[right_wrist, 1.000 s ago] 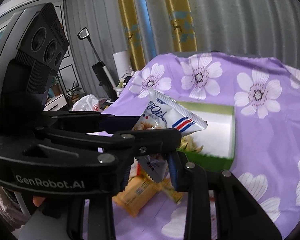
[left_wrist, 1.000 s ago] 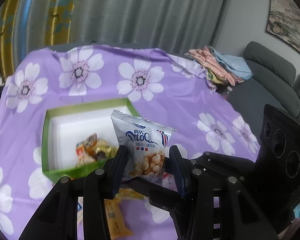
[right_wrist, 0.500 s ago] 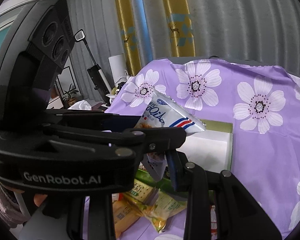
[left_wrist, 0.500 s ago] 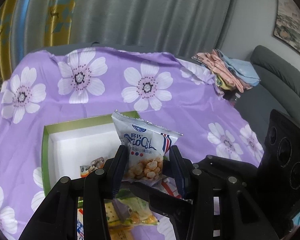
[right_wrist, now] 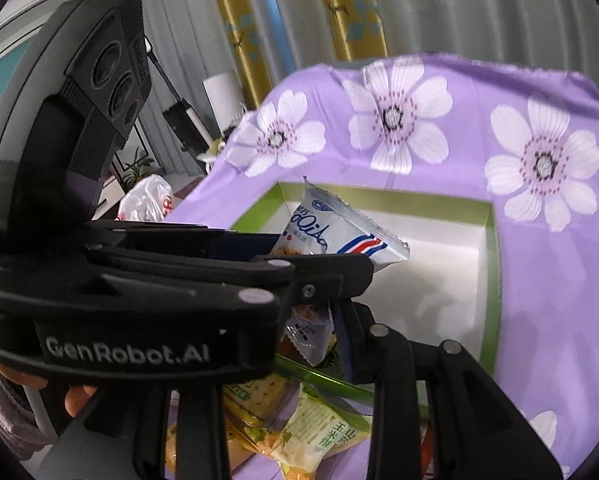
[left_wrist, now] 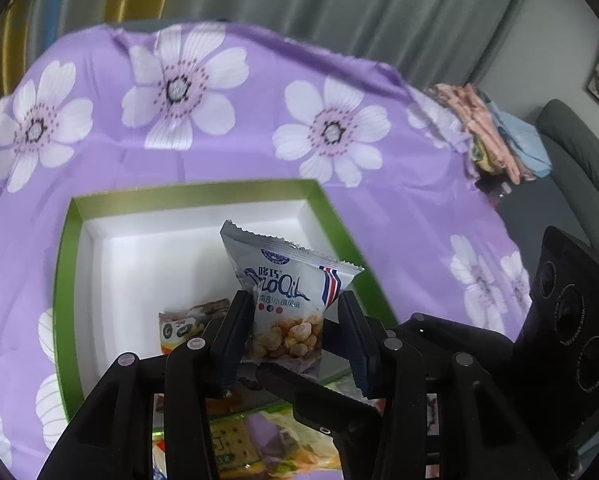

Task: Organize snacks
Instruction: 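Carry the white peanut bag over the green box with the left tool, then lower the peanut bag into the green box and open the left tool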

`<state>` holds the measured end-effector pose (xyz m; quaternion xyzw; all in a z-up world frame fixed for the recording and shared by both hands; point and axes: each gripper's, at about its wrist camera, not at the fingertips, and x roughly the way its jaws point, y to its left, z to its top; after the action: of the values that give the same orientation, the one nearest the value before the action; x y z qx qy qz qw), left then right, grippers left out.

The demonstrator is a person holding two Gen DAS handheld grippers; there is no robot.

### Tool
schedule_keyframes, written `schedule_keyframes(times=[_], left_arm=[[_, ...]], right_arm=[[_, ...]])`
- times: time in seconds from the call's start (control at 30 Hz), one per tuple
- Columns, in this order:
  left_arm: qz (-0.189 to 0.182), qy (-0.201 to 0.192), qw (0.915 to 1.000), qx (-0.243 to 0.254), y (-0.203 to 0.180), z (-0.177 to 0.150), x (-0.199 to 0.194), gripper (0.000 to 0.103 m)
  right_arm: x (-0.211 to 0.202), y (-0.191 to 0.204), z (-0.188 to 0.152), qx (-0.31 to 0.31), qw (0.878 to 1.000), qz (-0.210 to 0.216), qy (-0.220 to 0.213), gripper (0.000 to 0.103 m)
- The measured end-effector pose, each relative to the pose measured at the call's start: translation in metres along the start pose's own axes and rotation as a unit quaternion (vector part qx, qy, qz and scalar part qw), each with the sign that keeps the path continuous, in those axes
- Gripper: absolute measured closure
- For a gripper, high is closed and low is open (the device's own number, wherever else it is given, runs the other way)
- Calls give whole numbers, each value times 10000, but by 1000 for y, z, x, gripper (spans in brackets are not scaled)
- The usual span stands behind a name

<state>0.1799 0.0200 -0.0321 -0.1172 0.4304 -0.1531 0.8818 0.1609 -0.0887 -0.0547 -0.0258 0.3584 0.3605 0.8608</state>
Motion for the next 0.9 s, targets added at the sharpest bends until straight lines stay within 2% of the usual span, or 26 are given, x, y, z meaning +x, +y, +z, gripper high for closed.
schedule_keyframes(times=[0.23,0.3,0.37,0.4,0.6,0.9], left_arm=[[78,197,9990,-399,20,-7,21,59],[150,215,9988,-422,21,-7,22,50],[292,232,9983,-454,25,-7,20,28],[320,221,9981,-477,27,-8,19,27],[431,-6,9966,-703,43,-15,-12,26],[431,-406,9923,-1089,60,-52,-76,25]], right_arm=[[23,2,-3,-55,9990,-235,373,67],[23,2,-3,-33,9988,-282,397,58],[18,-1,-3,-7,9984,-444,350,45],[14,-2,-3,17,9983,-495,323,44],[-25,-13,-14,376,9979,-525,-5,39],[-66,-8,-60,779,9958,-485,75,39]])
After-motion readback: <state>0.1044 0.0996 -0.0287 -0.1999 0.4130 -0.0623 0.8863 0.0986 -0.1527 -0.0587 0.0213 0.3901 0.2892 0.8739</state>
